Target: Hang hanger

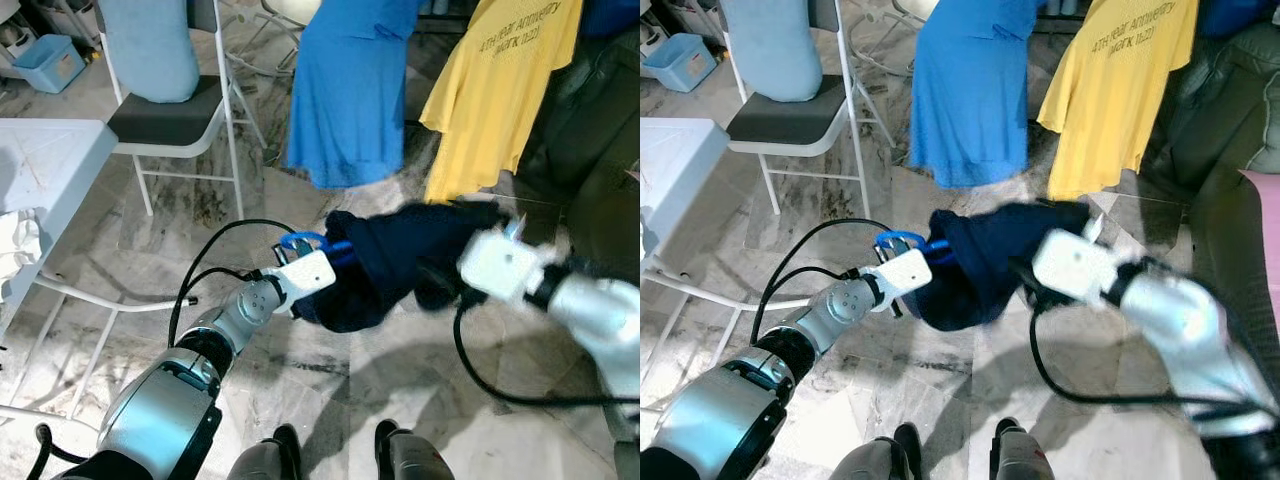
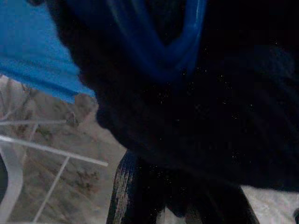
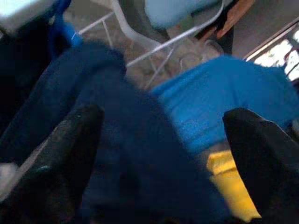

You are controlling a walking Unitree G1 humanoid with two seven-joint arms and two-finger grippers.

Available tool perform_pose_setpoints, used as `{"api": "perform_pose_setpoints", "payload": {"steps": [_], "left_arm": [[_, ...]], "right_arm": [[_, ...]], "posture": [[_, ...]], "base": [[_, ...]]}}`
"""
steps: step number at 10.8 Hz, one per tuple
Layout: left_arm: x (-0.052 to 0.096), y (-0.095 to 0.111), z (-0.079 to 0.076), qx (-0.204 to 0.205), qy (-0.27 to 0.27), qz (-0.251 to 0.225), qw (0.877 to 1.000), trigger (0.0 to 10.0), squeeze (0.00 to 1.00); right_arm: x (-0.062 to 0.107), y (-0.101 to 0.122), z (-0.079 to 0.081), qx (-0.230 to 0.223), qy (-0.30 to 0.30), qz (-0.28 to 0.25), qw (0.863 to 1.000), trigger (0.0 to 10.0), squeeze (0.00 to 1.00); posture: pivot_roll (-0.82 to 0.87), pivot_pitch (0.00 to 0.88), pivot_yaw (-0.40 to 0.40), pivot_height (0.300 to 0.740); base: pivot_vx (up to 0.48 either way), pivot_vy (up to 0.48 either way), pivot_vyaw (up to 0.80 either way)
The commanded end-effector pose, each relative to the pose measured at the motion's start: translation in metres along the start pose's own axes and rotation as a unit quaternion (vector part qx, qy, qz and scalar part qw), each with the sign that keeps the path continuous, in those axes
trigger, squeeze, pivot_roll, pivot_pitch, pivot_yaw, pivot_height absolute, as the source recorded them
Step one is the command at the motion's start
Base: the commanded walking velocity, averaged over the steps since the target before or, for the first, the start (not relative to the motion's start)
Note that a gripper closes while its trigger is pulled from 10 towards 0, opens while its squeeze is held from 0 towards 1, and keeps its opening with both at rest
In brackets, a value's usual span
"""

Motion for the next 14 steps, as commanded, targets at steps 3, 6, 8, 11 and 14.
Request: {"api": "perform_pose_setpoints", "payload": {"steps": [3,6,8,11,14], "left_arm": [[0.002,-0.009,-0.008,-0.041,-0.015,0.007,0.999,10.0,0.0],[0.0,0.005,-0.008,-0.095,-0.016,-0.022,0.995,10.0,0.0],[-0.001,0.01,-0.008,-0.107,-0.014,-0.034,0.994,10.0,0.0],[-0.002,0.025,0.006,-0.112,0.022,-0.062,0.991,10.0,0.0],[-0.003,0.042,0.007,-0.125,0.026,-0.096,0.987,10.0,0.0]], "right_arm": [[-0.005,0.007,0.002,0.006,0.031,-0.021,0.999,10.0,1.0],[-0.004,-0.003,0.014,-0.054,0.105,-0.026,0.993,10.0,0.92],[-0.004,-0.017,0.028,-0.106,0.167,-0.019,0.98,10.0,0.0],[-0.014,-0.031,0.024,-0.12,0.196,-0.007,0.973,10.0,0.0],[-0.028,-0.035,0.033,-0.11,0.219,-0.001,0.969,10.0,0.0]], "posture": [[-0.26,0.245,0.144,0.74],[-0.25,0.247,0.142,0.74],[-0.25,0.248,0.141,0.74],[-0.24,0.253,0.142,0.74],[-0.24,0.256,0.144,0.74]], "base": [[0.0,0.0,0.0],[0.0,0.0,0.0],[0.0,0.0,0.0],[0.0,0.0,0.0],[0.0,0.0,0.0]]}}
Point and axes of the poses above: a point about 5 cm out from each wrist's last joint towards the gripper, its own x axis pointing back from the gripper into the wrist, its own y axis along the axis of the wrist's last joint, z = x × y, the point moved 3 cm from there along -x, pointing out of the wrist towards the gripper, and after that the axes turned 12 degrees about x, right-handed, at the moved point
